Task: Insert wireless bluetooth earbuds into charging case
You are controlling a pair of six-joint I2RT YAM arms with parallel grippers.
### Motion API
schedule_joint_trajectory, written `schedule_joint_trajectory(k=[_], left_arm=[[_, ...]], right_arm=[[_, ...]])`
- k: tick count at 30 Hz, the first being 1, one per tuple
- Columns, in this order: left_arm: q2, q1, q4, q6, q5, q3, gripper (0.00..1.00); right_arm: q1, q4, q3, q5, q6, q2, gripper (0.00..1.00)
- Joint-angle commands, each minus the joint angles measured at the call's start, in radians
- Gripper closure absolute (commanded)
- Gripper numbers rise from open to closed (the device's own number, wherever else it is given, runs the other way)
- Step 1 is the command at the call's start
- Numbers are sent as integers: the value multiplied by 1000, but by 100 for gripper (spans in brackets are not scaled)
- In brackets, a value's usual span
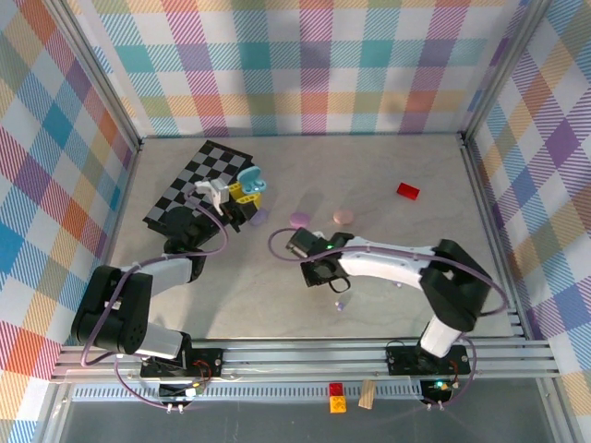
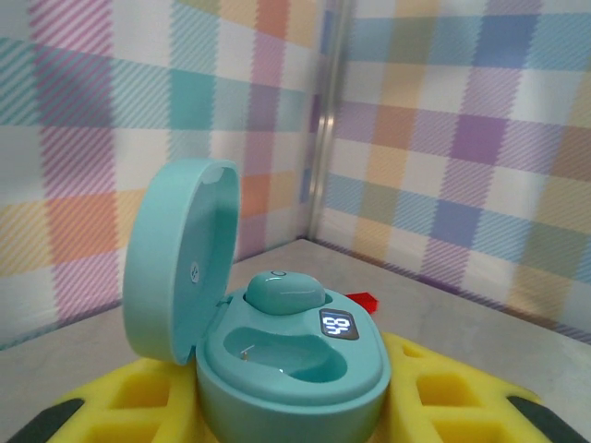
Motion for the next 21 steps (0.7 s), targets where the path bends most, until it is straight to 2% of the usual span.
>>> schedule_joint_trajectory(k=[1,7,21], left_arm=[[-43,36,47,-9,-18,-12,66],[-79,39,-10,22,-16,-11,66],[-84,39,-18,24,-5,-7,66]], right_arm=[[44,-168,71,204,-31,80,55],[76,-236,167,287,-63,178,59],[74,-275,195,291,-50,247,69]])
